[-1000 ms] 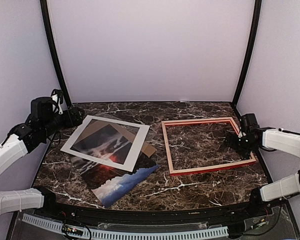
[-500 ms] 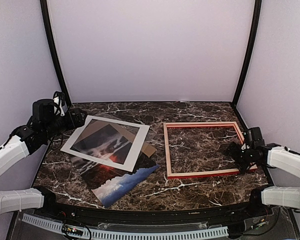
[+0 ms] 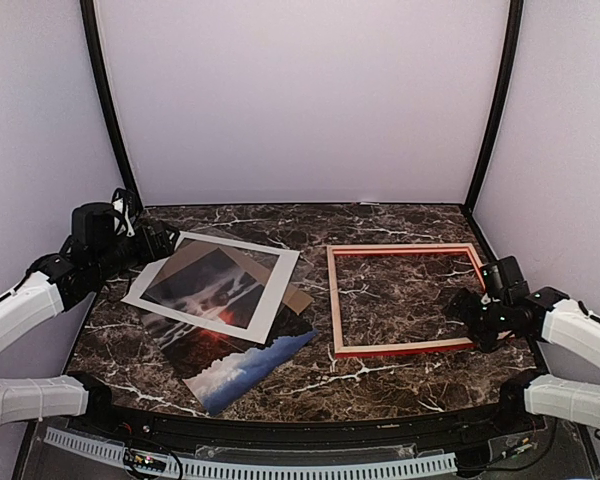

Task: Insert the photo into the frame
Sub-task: Adjust the frame body at the center of the board.

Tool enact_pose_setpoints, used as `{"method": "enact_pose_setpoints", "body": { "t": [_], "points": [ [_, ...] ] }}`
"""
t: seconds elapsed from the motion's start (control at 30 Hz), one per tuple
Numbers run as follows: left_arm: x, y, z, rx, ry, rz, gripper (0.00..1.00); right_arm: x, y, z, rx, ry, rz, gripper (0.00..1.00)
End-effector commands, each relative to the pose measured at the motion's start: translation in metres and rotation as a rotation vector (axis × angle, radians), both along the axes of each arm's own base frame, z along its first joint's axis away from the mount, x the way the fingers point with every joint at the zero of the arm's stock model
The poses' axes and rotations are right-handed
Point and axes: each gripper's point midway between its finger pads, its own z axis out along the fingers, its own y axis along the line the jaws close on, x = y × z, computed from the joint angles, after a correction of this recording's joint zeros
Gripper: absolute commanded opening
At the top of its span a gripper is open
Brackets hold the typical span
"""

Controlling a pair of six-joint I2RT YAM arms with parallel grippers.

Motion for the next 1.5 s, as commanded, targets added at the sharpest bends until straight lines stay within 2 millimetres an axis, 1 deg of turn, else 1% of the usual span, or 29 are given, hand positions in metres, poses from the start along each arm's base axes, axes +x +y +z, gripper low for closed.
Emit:
{"method": "enact_pose_setpoints", "body": {
  "t": [0.0,0.2,0.37,0.5,0.67,0.77,0.87,0.97,1.03,1.1,1.27,1.37,1.47],
  "points": [
    [-0.003,-0.003,0.003,-0.019,-0.023,-0.012,0.99,-0.019,0.006,-0.012,-0.004,0.066,-0.007,0.94],
    [-0.006,-0.001,0.004,-0.024,-0.03,-0.006,0.99,-0.032,0.015,-0.025,0.02,0.099,0.002,0.93],
    [-0.007,-0.001,0.007,-0.029,-0.035,-0.006,0.99,-0.034,0.017,-0.034,0.022,0.101,-0.002,0.92],
    [-0.008,-0.002,0.007,-0.036,-0.032,-0.009,0.99,-0.024,0.016,-0.036,-0.006,0.081,0.001,0.9],
    [-0.008,-0.001,0.009,-0.035,-0.03,-0.008,0.99,-0.008,0.009,-0.04,-0.12,0.096,0.017,0.86],
    [-0.009,0.0,0.013,-0.03,-0.039,-0.002,0.99,0.003,0.009,-0.04,-0.171,0.104,0.038,0.77],
    [-0.009,0.002,0.019,-0.025,-0.056,0.003,0.99,0.011,0.011,-0.042,-0.21,0.126,0.076,0.7],
    [-0.009,0.003,0.02,-0.019,-0.069,0.005,0.99,0.022,0.009,-0.042,-0.274,0.151,0.101,0.64],
    [-0.009,0.003,0.02,-0.013,-0.07,0.002,0.99,0.03,0.003,-0.04,-0.325,0.164,0.113,0.59],
    [-0.008,0.002,0.019,-0.008,-0.067,-0.002,0.99,0.038,-0.008,-0.039,-0.375,0.182,0.109,0.55],
    [-0.007,-0.001,0.017,-0.013,-0.06,-0.014,0.99,0.057,-0.035,-0.033,-0.421,0.208,0.097,0.45],
    [-0.005,-0.002,0.016,-0.014,-0.058,-0.018,0.99,0.067,-0.054,-0.029,-0.468,0.232,0.103,0.42],
    [-0.003,-0.003,0.015,-0.016,-0.052,-0.02,0.99,0.079,-0.075,-0.019,-0.573,0.265,0.13,0.39]
  ]
}}
